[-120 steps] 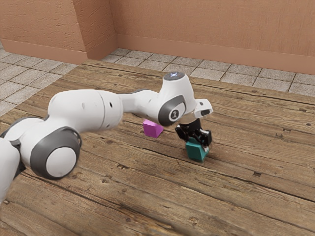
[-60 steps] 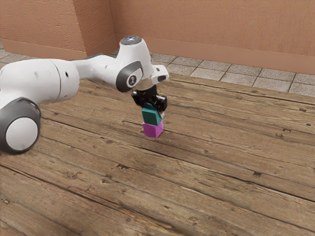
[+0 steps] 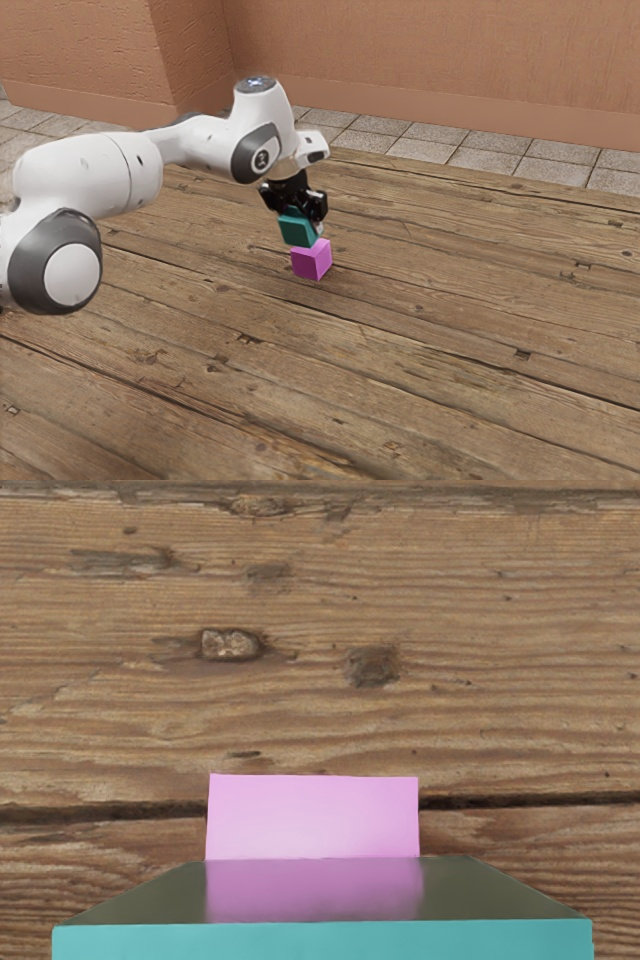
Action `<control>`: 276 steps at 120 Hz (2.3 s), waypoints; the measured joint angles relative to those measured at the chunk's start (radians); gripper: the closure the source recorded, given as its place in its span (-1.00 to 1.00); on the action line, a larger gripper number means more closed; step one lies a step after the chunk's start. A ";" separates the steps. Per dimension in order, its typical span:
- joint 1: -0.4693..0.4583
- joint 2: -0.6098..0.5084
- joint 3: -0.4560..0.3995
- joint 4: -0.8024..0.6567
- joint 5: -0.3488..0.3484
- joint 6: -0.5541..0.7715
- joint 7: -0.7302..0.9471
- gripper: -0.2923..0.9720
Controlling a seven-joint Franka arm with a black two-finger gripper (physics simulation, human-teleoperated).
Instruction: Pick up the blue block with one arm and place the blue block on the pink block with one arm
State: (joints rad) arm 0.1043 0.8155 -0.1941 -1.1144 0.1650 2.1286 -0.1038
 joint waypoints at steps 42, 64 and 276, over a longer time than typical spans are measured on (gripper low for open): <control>0.020 0.049 -0.018 0.071 0.005 -0.001 0.033 -0.04; 0.019 0.070 -0.019 0.103 0.006 0.005 0.044 -0.04; 0.020 -0.810 0.013 -0.587 -0.086 -0.340 -0.102 -0.54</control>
State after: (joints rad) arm 0.1243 0.0053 -0.1810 -1.7017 0.0788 1.7886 -0.2056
